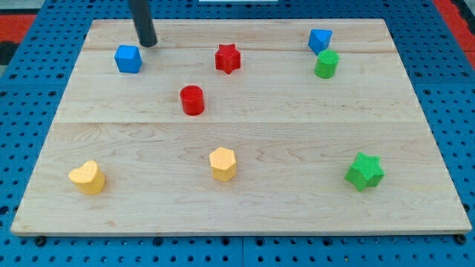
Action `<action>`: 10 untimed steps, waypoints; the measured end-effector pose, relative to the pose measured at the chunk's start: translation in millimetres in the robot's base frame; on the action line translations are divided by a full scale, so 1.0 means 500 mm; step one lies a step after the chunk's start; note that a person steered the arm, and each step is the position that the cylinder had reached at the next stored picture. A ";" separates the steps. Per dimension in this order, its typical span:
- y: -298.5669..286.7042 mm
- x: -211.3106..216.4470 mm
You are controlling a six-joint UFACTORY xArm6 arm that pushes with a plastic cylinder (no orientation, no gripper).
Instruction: Move your arm at center top of the board
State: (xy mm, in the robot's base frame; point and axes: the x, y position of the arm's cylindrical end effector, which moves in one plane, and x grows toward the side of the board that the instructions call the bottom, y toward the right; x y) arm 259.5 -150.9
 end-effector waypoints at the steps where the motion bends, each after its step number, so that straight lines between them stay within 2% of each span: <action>1: 0.064 0.005; 6: 0.121 -0.020; 10: 0.221 -0.057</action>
